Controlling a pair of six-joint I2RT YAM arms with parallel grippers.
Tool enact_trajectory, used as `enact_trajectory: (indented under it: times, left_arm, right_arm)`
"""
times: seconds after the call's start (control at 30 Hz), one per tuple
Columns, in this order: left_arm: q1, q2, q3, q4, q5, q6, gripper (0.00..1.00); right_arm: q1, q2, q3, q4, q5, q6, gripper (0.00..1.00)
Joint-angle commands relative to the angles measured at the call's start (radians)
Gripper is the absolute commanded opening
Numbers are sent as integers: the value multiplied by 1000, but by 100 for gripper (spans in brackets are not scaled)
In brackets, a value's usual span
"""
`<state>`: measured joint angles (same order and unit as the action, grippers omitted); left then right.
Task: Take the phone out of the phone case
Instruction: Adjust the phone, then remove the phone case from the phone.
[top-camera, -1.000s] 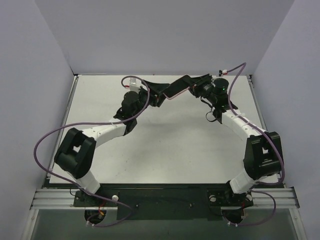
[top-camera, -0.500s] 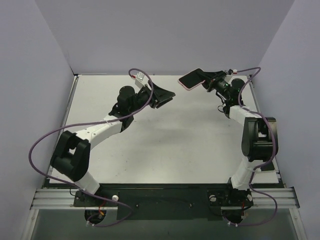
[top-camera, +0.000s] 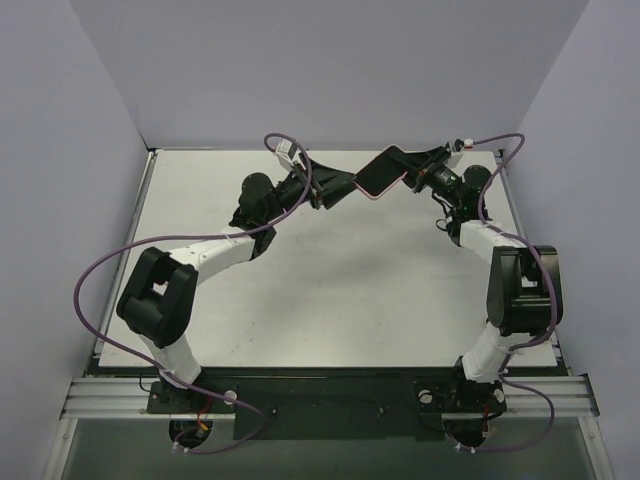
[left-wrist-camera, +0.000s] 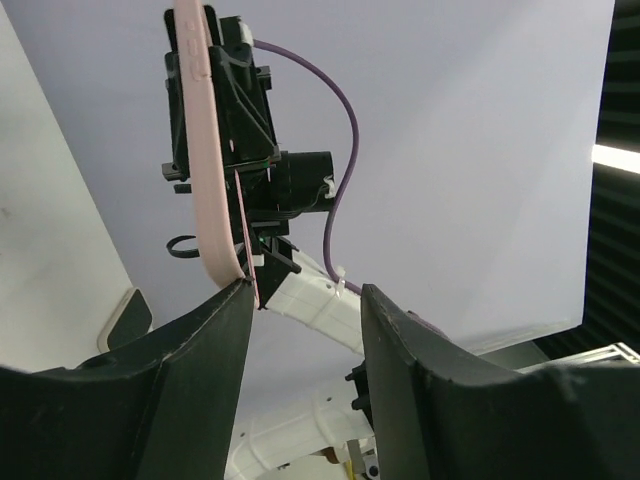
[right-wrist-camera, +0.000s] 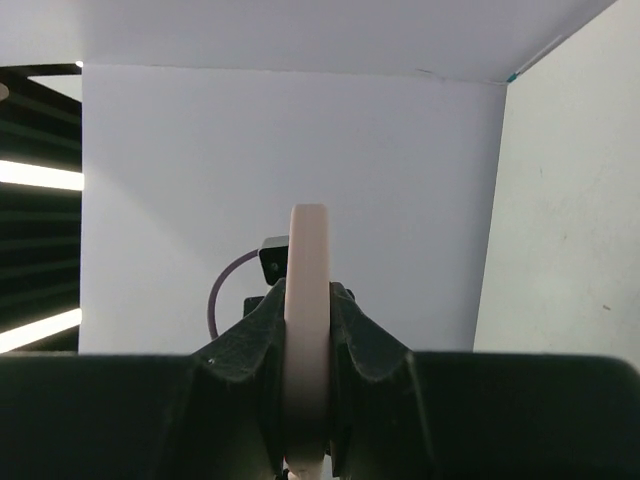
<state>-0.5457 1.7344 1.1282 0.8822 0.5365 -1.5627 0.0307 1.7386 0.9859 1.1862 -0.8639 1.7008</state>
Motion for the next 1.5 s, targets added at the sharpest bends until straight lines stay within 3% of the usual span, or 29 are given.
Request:
enact_trajectory:
  times: [0.0, 0.13, 0.27, 0.4, 0.57, 0.83, 0.93, 1.0, 1.13, 1.17, 1.2, 1.3, 1.47]
  left_arm:
    - [-8, -1, 51, 9, -53, -39, 55]
    - [-5, -25, 42, -60, -69, -5, 52]
    - [-7, -56, 44, -234, -114, 64, 60]
    - [-7, -82, 91, -422, -147, 139, 61]
    - [-7, -87, 88, -375, -156, 155, 58]
    - [-3, -73, 33, -123, -98, 58, 32]
    - [4, -75, 7, -2, -66, 15, 6]
    - [10, -70, 10, 95, -28, -23, 0]
    - [10, -68, 70, 130, 55, -62, 0]
    - [9, -75, 73, 115, 56, -63, 10]
    - [9, -91, 67, 103, 49, -63, 13]
    - [9, -128, 65, 2, 43, -36, 25]
    - [9, -151, 31, -29, 28, -36, 26]
  right_arm:
    - [15, -112, 13, 173, -14, -95, 0]
    - [15, -116, 14, 203, -4, -67, 0]
    - [20, -134, 17, 185, -3, -82, 0]
    - [20, -166, 17, 119, 3, -130, 0]
    - [34, -177, 20, 78, -9, -158, 0]
    - [37, -186, 17, 58, -3, -147, 0]
    - [37, -201, 22, 23, -4, -145, 0]
    - [34, -217, 25, -37, -11, -148, 0]
    - [29, -273, 37, -268, 23, -228, 0]
    - [32, -286, 43, -302, 35, -284, 0]
    - [34, -313, 51, -365, 43, -327, 0]
    - [34, -344, 56, -396, 84, -360, 0]
    - [38, -343, 73, -398, 100, -371, 0]
